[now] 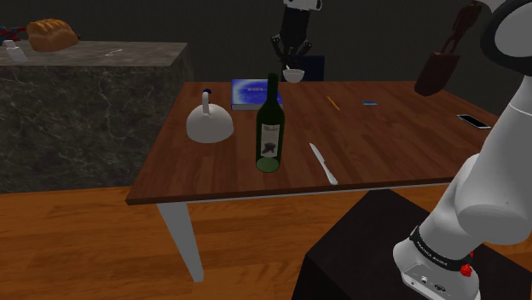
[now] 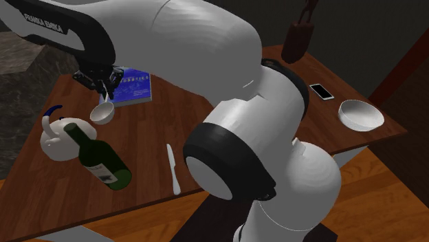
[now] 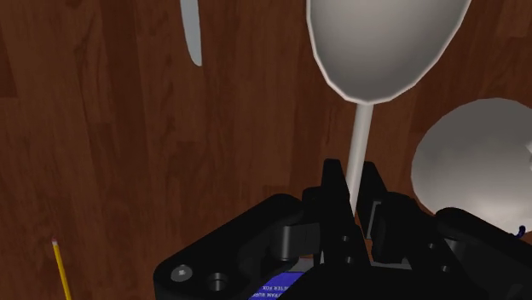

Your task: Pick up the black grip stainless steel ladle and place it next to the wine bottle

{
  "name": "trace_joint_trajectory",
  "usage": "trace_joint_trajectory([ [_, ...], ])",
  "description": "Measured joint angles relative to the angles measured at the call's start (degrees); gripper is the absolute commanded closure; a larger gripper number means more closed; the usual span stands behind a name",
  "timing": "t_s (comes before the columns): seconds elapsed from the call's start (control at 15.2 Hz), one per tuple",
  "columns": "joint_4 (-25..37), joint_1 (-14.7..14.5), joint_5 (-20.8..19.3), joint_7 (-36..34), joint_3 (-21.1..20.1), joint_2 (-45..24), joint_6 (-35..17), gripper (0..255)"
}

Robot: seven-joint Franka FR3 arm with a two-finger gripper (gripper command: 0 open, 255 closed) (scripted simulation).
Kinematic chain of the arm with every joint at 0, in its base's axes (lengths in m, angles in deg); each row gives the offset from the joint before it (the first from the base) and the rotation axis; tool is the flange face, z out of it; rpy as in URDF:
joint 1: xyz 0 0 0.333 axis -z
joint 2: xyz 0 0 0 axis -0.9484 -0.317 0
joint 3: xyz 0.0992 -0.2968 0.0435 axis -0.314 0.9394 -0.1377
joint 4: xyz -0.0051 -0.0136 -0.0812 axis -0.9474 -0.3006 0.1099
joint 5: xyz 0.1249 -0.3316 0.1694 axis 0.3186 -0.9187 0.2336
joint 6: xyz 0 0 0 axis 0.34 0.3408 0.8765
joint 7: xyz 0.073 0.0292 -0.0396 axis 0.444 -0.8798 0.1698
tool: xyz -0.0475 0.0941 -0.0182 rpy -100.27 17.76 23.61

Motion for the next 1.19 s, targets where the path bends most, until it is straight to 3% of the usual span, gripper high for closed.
trace_joint_trajectory([
  [1.19,-16.28,-0.19,0.03,1.34,-0.11,1.83,-14.42,255],
])
